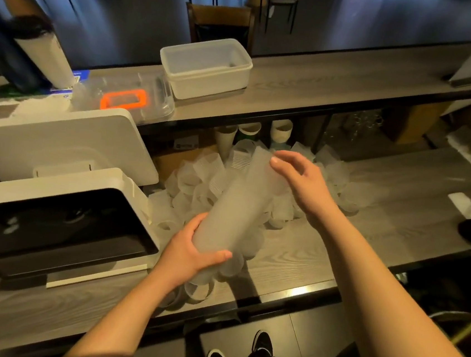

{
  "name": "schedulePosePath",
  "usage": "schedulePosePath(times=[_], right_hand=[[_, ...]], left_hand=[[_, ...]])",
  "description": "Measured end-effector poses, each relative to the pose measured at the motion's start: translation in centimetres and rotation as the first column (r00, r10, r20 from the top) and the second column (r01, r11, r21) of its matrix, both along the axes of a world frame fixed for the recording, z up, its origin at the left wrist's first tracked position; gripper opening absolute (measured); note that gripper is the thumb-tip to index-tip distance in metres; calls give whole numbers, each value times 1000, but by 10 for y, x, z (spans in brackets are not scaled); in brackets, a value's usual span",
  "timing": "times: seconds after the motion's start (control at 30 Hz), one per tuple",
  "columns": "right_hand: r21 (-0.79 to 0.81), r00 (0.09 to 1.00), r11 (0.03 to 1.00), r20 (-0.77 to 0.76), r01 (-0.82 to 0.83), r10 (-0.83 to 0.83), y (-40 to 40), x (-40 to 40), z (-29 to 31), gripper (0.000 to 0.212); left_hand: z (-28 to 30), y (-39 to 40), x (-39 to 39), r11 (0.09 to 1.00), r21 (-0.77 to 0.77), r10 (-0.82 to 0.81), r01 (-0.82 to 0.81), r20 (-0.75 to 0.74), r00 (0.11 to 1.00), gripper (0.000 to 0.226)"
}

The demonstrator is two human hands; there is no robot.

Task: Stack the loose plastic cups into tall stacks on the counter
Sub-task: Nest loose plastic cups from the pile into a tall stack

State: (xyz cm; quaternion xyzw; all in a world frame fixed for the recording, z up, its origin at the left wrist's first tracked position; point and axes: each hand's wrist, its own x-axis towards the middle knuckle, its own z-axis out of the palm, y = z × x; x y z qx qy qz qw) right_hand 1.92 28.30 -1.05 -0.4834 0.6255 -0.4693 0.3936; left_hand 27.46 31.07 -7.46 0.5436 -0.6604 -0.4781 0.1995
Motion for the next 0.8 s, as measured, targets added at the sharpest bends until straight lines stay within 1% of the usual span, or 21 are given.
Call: schedulePosePath(times=[0.1,0.23,0.3,0.4,0.47,0.5,0.53,0.6,0.67,0.73,0.8], right_hand=[[7,995,998,-68,-68,69,-5,15,3,49],[22,995,997,-70,-69,70,-6,30,2,47],[47,995,995,-36,-92,94,-6,37,1,51],[78,983,980,18,-185,184,-4,48,-1,68],[92,973,970,67,-225,219,-10,48,-6,75],[95,971,968,83,-233,225,-16,46,-9,77],[93,973,971,89,-219,211,-22,44,-13,78],[88,990,989,93,-118,109,-37,37,-22,76],[84,996,996,87,-19,12,-50,28,-32,64],[94,999,996,42,-10,6,-59,22,-42,53],[126,995,990,-70,-59,68,-65,19,-55,55]], left_hand=[[4,-1,6,999,-31,-8,8,12,1000,85],[7,-4,12,999,-26,23,-23,-2,1000,95],[8,-6,13,999,-19,38,-38,-16,999,93],[7,-9,11,996,-16,86,-86,-37,996,96],[5,-11,8,991,15,135,-134,-68,989,101],[4,-12,7,985,46,170,-165,-107,980,101],[4,-13,5,974,87,219,-207,-158,963,100],[4,-16,-1,933,158,354,-322,-252,901,99],[4,-20,-7,877,204,479,-435,-301,825,101],[4,-25,-12,830,231,557,-507,-338,758,95],[5,-29,-15,800,258,600,-542,-354,717,89]])
